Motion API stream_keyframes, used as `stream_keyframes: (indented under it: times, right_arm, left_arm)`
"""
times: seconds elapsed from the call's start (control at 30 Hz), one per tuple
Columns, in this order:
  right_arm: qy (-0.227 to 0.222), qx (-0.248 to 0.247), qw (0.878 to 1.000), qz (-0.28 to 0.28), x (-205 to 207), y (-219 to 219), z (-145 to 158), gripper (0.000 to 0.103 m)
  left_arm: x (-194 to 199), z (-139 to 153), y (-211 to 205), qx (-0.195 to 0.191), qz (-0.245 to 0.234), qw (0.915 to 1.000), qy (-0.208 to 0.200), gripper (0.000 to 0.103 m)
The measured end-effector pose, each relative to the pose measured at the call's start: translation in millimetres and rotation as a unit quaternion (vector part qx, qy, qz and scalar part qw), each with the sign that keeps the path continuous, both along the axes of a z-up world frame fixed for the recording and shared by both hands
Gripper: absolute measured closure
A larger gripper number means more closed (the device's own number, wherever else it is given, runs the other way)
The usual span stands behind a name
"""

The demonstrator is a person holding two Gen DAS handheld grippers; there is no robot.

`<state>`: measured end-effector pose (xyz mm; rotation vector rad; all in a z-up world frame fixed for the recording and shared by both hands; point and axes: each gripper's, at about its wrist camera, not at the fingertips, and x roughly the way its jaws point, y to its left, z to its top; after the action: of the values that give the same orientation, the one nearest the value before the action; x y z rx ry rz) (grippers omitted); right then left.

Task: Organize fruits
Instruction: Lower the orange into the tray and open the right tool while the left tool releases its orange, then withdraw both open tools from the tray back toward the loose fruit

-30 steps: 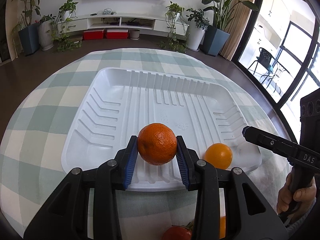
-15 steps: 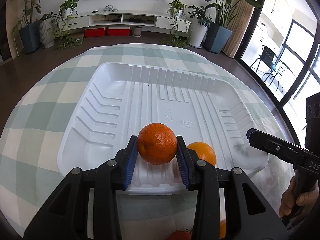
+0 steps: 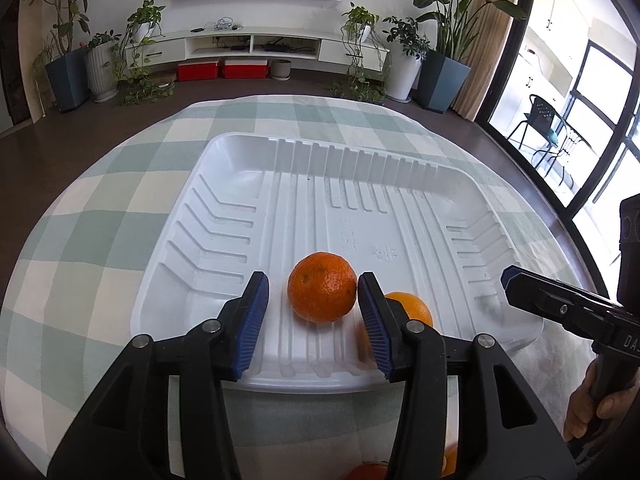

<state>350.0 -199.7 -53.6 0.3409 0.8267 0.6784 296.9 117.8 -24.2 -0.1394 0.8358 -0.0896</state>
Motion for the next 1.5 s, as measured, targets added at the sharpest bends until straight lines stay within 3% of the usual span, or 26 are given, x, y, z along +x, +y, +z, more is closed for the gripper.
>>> stream_keyframes:
  times: [0.5,0.63,0.93,1.5]
  right_arm:
    - [-0.018,0.007,1.000,0.006,-18,-1,10,0.061]
    - [-0.029,0.006,0.999,0.010,-30,1,16,0.060]
    - [-0.071,-0.017,0.997,0.023,-70,10,26,0.056]
    - [-0.103,-0.096,0.989,0.036,-153,23,6,0.054]
  left_arm:
    - [-28,16,-5,0.012,0.002,0.9996,-0.024,0.058]
    - [-45,24,-8,0.013,0.007,0.9992,-0.036,0.048]
    - [-89,43,-19,0.027,0.013,0.9975,-0.064,0.041]
    - [-156,44,-36,0.033,0.001,0.9976,-0.061,0.041]
